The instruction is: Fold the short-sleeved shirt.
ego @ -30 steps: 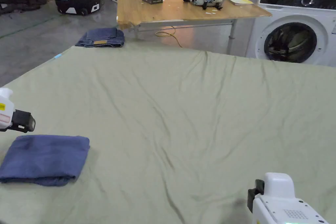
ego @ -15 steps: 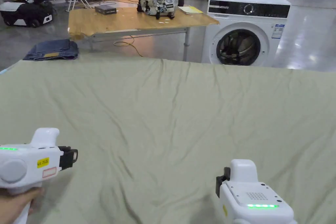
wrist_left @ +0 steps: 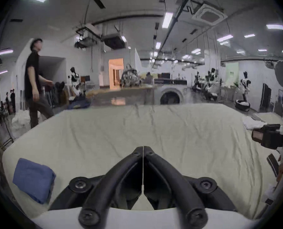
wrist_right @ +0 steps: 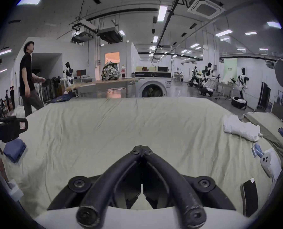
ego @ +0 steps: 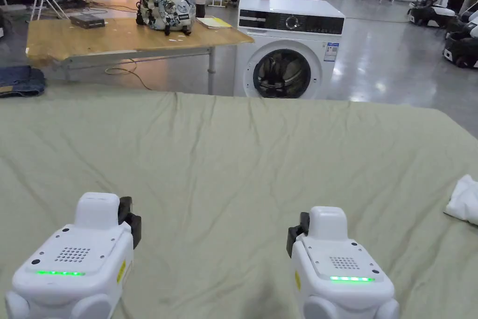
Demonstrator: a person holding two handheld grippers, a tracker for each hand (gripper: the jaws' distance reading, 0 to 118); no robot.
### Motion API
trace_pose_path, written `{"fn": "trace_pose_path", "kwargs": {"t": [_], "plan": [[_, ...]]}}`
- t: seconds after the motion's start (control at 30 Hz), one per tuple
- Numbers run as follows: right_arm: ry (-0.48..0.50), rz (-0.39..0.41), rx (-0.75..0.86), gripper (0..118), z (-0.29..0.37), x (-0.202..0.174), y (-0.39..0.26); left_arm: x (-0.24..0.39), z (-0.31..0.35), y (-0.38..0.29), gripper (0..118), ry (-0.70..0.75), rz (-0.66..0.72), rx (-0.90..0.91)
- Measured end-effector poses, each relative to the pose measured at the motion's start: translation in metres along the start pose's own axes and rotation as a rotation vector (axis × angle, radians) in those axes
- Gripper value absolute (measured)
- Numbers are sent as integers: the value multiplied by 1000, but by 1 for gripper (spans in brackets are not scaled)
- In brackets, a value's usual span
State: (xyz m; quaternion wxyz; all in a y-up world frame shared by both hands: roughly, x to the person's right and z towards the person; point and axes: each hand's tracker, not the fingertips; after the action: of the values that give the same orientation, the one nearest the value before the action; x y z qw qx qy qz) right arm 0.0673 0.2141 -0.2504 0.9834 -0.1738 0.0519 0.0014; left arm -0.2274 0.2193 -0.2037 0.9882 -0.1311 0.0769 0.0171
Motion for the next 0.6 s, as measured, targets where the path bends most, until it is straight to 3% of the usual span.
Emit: {"fn": "trace_pose_path", "kwargs": {"t": [0.3,0.6], "plan": [[-20,-29,142,0,15,14,7,7,4,6,0,-6,5,73],[-13,-23,183,0,14,10,10,-3,6,12,0,3,15,97]]}}
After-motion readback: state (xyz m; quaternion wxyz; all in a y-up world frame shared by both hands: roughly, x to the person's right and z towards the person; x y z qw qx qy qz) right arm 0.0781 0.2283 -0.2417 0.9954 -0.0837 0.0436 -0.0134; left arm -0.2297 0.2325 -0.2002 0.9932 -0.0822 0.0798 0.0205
